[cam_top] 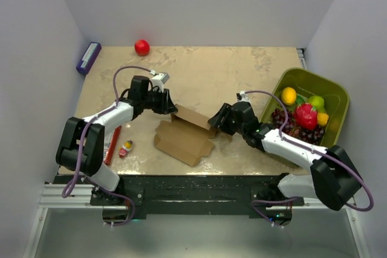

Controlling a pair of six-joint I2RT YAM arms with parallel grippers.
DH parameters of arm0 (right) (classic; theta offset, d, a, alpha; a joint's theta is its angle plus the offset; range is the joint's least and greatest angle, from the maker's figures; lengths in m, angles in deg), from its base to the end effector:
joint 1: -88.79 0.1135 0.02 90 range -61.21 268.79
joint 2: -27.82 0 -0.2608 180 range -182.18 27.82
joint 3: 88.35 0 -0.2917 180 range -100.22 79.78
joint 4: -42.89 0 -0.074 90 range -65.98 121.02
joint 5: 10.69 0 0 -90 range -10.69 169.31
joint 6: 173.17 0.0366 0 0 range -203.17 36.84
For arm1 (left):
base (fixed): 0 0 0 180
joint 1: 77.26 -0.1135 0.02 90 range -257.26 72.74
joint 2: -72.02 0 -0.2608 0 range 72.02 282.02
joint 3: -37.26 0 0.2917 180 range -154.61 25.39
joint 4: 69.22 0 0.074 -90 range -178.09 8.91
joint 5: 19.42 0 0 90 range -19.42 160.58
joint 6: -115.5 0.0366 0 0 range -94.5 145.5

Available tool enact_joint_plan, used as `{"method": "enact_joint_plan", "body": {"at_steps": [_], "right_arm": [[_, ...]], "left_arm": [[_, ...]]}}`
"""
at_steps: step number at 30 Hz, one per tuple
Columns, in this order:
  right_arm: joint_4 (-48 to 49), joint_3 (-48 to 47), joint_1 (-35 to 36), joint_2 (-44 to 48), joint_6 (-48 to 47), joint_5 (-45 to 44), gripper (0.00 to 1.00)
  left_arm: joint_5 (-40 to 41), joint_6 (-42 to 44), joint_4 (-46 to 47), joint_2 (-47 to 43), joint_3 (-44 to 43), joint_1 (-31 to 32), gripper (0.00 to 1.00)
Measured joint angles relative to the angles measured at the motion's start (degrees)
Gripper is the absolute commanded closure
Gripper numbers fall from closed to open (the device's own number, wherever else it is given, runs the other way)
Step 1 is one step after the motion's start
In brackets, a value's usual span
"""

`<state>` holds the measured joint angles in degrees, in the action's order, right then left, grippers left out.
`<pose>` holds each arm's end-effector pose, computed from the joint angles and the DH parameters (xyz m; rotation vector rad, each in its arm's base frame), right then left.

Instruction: Fold the paper box

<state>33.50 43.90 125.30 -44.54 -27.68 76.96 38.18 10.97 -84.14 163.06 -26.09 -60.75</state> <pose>0.2403 0.1760 0.1787 0.4037 2.2631 0.8465 0.3398 -0.1212 0.1677 0.3373 2.3247 -0.9259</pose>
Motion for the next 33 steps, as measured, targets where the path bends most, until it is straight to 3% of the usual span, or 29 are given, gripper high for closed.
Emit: {"method": "enact_joint_plan", "body": {"at_steps": [8, 16, 23, 33], "right_arm": [[0.59, -1.73, -2.16, -3.23, -3.21, -0.79, 0.52], [2.58, -10.8, -3.93, -10.78, -7.45, -0.61, 0.57], [3.48, -16.22, -5.16, -15.45, -10.34, 1.29, 0.45], [1.42, -15.45, -5.14, -13.22, -11.21, 3.89, 0.45]], "left_arm": [[0.46, -1.14, 0.33, -3.41, 3.1, 0.0, 0.67], [0.72, -3.13, 0.66, -4.87, 4.42, -1.46, 0.67], [-0.39, -6.12, 2.75, -3.63, 4.44, -4.39, 0.67], [-1.9, -7.65, 5.27, 0.13, 2.19, -4.94, 0.68]]}}
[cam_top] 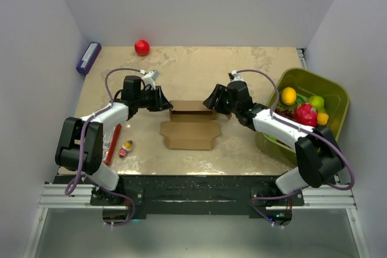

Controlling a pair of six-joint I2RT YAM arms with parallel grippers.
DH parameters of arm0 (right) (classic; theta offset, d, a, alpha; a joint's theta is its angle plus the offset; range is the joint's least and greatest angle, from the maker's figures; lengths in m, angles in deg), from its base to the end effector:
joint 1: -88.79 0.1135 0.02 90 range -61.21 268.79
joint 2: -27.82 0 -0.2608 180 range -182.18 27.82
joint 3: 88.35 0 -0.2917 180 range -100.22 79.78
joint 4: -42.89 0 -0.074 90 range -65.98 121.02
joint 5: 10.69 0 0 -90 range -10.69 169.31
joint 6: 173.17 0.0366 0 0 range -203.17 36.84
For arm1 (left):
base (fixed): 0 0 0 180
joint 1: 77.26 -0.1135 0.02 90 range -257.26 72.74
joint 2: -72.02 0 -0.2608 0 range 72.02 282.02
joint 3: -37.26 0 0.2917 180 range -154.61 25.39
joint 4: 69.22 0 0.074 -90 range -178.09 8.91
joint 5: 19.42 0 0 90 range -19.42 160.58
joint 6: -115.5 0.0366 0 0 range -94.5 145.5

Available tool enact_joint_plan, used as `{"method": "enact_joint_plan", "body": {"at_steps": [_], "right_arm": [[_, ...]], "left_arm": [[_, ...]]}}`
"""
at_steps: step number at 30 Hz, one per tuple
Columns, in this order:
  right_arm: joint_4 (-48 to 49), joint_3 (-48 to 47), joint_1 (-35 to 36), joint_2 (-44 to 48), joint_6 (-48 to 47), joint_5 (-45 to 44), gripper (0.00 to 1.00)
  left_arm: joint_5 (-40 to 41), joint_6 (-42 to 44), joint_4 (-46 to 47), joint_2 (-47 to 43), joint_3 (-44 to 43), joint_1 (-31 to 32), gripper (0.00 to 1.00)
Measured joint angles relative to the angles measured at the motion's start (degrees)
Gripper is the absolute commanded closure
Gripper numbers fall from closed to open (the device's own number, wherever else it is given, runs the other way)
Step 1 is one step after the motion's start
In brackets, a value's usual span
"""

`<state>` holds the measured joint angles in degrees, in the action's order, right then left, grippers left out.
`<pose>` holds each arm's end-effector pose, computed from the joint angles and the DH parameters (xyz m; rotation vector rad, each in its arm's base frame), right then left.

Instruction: Fold the paper box

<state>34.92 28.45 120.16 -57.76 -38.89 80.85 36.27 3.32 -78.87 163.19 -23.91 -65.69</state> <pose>0.3112 0.1909 0.2066 0.2315 2.1971 0.8001 0.3468 -0.0921 0.1619 0.1187 2.3033 -0.9856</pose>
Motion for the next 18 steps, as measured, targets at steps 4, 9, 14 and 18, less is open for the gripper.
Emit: {"method": "enact_joint_plan", "body": {"at_steps": [4, 9, 14, 18], "right_arm": [[-0.42, 0.31, 0.0, -0.94, 0.11, 1.05, 0.46], [-0.31, 0.31, 0.0, -2.73, 0.59, 1.14, 0.47], [1.42, 0.61, -0.17, -4.0, 1.66, 2.38, 0.5], [4.59, 2.86, -0.79, -4.04, 3.52, 3.76, 0.54]], "left_arm": [[0.0, 0.02, 0.0, 0.0, 0.0, 0.0, 0.68], [0.0, 0.04, -0.02, 0.0, 0.0, -0.04, 0.68], [0.02, 0.07, -0.04, 0.0, -0.02, -0.04, 0.69], [0.0, 0.11, -0.11, 0.0, -0.04, -0.04, 0.69]]}}
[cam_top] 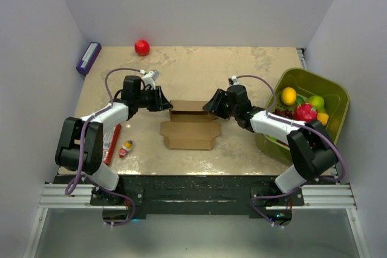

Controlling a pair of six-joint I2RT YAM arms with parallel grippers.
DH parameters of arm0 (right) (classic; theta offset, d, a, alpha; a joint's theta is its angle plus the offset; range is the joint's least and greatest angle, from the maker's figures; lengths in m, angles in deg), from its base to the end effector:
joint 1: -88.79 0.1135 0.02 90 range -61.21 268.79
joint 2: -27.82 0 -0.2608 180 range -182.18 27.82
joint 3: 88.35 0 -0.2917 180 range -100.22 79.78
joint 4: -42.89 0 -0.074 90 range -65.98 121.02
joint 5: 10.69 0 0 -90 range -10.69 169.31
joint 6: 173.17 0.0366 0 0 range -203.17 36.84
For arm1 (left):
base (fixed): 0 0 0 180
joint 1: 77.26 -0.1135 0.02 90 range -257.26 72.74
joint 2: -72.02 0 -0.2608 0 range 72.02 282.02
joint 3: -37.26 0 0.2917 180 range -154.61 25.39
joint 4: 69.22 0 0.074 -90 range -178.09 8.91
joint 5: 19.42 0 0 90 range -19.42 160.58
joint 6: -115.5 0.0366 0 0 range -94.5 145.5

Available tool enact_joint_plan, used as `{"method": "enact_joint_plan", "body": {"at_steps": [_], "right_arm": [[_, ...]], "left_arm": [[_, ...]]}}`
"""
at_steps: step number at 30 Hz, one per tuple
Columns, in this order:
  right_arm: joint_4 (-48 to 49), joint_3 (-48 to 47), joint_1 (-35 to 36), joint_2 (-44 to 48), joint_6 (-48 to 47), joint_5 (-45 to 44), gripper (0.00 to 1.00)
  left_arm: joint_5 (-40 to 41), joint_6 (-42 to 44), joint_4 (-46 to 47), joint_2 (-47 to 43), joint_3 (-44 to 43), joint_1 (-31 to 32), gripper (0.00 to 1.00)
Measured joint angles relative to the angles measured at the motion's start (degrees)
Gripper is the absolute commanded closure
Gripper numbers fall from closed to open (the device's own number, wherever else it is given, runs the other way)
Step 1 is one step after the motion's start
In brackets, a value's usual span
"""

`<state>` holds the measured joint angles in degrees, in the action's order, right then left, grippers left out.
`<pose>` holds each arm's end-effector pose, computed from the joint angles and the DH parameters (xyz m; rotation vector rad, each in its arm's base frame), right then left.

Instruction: Fold the paper box

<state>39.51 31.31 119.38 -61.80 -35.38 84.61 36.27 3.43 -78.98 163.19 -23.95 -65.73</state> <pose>0.3131 0.1890 0.1720 0.2832 2.2579 0.8676 0.3469 -0.0918 0.1620 0.1196 2.3039 -0.9844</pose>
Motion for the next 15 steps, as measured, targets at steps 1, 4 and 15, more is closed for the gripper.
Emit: {"method": "enact_joint_plan", "body": {"at_steps": [1, 4, 15], "right_arm": [[0.74, 0.52, -0.26, 0.0, 0.74, 0.48, 0.55], [4.57, 2.62, -0.98, 0.0, 3.15, 1.86, 0.59], [26.97, 12.96, -2.25, -3.76, 16.17, 6.38, 0.67]], "left_arm": [[0.0, 0.0, -0.02, 0.0, -0.02, 0.0, 0.69], [-0.02, 0.02, -0.02, 0.0, -0.04, 0.0, 0.69], [0.11, 0.09, -0.04, 0.0, -0.04, -0.17, 0.69]]}}
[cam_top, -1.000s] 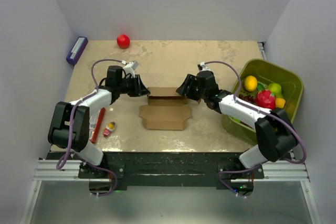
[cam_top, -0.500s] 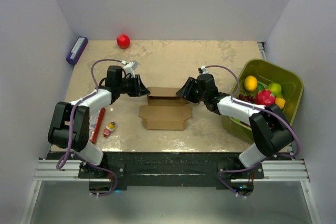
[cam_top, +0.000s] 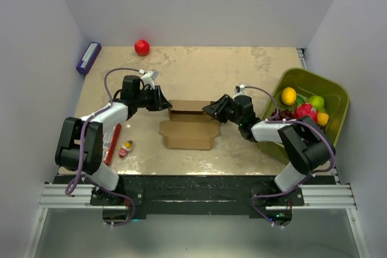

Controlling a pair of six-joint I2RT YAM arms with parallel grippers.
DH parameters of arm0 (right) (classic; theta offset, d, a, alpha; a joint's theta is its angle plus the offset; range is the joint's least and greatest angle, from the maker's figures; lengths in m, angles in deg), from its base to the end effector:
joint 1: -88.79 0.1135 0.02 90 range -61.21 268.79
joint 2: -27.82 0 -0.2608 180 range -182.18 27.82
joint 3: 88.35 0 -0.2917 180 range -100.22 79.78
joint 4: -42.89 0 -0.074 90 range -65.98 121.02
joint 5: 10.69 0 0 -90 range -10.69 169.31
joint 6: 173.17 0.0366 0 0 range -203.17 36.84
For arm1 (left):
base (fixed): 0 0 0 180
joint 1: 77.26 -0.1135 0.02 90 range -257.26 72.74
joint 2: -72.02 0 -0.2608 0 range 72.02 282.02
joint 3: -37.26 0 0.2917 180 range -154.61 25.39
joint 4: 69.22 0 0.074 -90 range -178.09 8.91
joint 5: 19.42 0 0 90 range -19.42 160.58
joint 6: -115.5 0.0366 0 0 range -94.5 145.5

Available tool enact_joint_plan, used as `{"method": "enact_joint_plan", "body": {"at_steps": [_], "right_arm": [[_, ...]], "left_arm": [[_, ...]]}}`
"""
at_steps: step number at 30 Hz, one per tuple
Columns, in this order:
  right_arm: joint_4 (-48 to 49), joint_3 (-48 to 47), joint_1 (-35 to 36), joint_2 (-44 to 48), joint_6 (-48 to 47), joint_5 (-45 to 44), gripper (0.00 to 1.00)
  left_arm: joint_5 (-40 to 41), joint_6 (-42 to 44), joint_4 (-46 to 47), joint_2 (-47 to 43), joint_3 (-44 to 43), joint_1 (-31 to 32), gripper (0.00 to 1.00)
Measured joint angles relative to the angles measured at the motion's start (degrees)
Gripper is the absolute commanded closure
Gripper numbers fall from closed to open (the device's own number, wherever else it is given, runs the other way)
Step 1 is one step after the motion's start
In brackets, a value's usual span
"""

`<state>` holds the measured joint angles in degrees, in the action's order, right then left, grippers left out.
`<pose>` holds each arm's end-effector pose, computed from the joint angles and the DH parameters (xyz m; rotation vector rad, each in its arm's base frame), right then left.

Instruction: Fold the paper box

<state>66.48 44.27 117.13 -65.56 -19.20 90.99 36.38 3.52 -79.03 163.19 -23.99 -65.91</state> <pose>0.2953 0.1677 0.1221 0.5226 2.1118 1.2015 0.3473 -0.0907 0.1621 0.1166 2.3033 -0.9798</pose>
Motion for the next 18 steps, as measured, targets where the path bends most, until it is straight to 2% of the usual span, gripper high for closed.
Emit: {"method": "enact_joint_plan", "body": {"at_steps": [3, 9, 14, 17, 18], "right_arm": [[2.95, 0.07, 0.0, -0.09, 1.42, 0.28, 0.69], [5.66, 0.11, 0.04, -0.09, 2.71, 0.24, 0.81], [6.01, 0.24, 0.04, 0.07, 2.84, -0.17, 0.82], [5.7, 0.37, 0.04, 0.37, 2.08, -0.31, 0.68], [5.31, 0.5, 0.04, 0.57, 1.25, -0.44, 0.56]], "left_arm": [[0.0, 0.0, 0.04, 0.0, 0.0, -0.15, 0.69], [-0.09, 0.0, 0.09, 0.0, -0.02, -0.48, 0.69], [-0.04, 0.0, 0.11, 0.0, -0.11, -0.48, 0.69], [-0.09, -0.02, 0.11, 0.0, -0.11, -0.46, 0.69], [-0.11, -0.02, 0.11, 0.02, -0.11, -0.46, 0.69]]}}
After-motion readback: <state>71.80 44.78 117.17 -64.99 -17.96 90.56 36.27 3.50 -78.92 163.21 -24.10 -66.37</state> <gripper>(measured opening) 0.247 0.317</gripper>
